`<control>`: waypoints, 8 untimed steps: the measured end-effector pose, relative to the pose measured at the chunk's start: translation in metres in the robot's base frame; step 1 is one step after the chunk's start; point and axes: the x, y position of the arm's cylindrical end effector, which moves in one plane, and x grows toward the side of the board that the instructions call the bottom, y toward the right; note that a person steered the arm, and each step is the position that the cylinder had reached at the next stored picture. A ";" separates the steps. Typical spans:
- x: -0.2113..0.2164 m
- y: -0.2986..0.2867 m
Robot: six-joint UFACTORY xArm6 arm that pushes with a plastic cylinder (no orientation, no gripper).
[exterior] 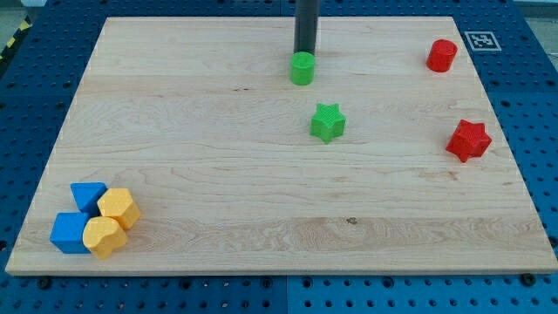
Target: Move green circle closer to green star
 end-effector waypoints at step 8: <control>0.040 0.019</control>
